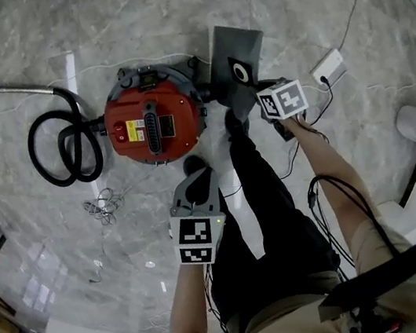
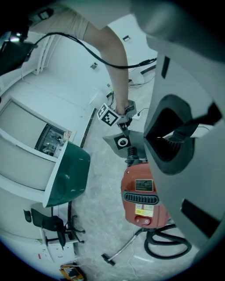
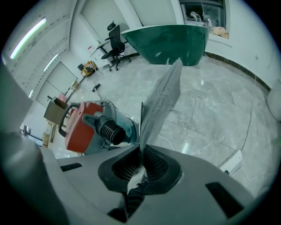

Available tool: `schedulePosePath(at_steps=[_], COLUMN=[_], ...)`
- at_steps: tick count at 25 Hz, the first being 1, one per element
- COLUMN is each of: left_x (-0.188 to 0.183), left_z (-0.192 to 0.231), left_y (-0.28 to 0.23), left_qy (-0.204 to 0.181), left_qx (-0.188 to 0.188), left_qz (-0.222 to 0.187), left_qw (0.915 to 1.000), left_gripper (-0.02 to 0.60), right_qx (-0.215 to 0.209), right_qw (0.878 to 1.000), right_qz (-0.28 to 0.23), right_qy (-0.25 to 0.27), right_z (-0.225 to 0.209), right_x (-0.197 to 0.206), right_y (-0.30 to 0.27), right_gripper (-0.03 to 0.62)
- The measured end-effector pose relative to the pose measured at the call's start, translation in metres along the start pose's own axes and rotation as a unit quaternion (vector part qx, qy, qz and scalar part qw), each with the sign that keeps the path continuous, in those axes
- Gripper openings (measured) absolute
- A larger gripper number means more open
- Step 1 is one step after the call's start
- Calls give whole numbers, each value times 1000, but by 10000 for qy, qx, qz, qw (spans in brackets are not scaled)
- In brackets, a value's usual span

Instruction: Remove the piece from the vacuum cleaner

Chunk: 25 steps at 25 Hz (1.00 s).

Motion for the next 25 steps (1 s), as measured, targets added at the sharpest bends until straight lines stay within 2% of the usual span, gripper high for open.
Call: schedulePosePath(at_steps=[3,9,18,25], left_x=[-30,-65,-102,-114], left_z=[2,-2,-13,-9], left_y=[4,45,108,145], left_qy=[-259,-408,-624,-591], left_qx=[45,-26,-199,-386], left_qz=[-157,-356,-612,-743], left_qw=[9995,9985,9960,9947], left_gripper=[3,3,3,3], right_qx=[-114,-140,-130,-71], right_qw=[9995,9936,9857,9855], right_qz=[-142,-679,-1364,-1429], right_qy=[-262,-889,-986,-917], right_z=[1,9,27,49], right_x=[-14,-42,-84,-87], right_y=[26,96,199,234], right_gripper=[21,21,21,21])
Point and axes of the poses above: the fingertips, and each gripper's own axes: y backward along the fingers, z to its left, x out of its underside, the point moved 3 cm from there along y, backward along the fingers, and after that the axes turned 3 degrees about -x, right-handed, at the moved point
